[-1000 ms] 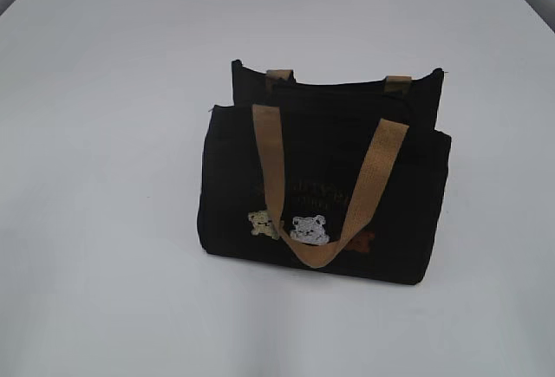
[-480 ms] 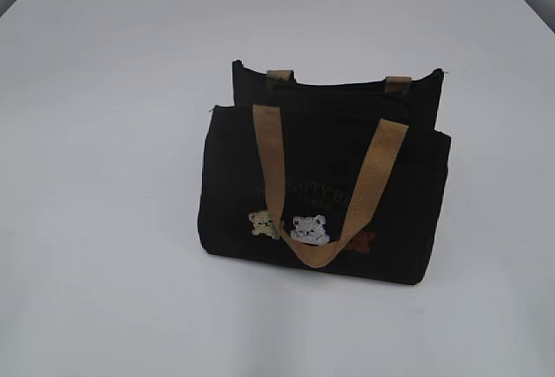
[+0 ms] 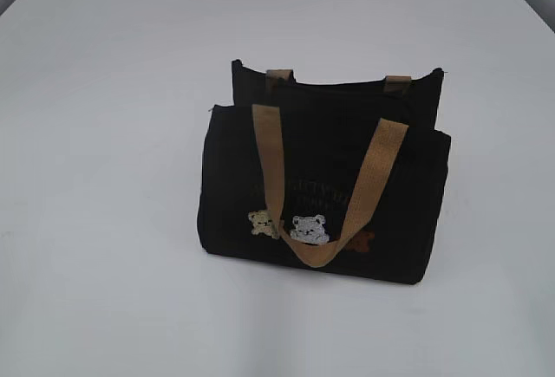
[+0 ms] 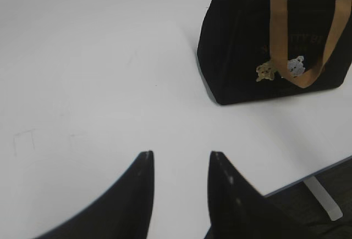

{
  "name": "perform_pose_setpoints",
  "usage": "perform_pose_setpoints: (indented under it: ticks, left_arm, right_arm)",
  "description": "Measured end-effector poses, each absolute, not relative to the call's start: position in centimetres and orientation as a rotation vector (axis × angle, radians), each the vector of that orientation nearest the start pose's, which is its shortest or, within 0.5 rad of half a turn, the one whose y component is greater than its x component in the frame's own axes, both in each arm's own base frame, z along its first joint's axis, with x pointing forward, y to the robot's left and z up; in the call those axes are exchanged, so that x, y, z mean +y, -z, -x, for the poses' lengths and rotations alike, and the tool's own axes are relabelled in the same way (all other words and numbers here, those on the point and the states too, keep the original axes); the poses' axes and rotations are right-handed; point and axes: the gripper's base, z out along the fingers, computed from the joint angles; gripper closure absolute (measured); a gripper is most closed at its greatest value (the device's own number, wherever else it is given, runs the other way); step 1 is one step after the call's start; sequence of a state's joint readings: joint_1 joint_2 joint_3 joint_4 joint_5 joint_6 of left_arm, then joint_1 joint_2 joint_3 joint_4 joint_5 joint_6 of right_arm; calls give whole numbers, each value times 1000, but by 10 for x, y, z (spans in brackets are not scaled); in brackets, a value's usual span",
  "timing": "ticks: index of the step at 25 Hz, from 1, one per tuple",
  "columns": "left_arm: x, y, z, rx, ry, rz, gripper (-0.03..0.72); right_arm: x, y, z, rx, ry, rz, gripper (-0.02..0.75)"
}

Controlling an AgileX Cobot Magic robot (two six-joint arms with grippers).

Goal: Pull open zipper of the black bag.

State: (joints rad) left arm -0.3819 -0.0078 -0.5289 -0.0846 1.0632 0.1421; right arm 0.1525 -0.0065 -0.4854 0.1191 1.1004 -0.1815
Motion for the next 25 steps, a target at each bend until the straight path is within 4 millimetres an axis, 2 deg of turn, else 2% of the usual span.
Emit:
perform_pose_setpoints:
  ticks: [4,12,25]
  left_arm:
    - [-3,-285,12,1951,237,-504,433]
    - [-6,-285,11,1994,55,-220,433]
    - [-6,-285,10,1995,50,-213,433]
  right_arm:
    - [9,-271,8,2058,-125,353,359]
    - [10,-271,6,2076,-36,199,359]
    - [10,-271,6,2077,-26,184,359]
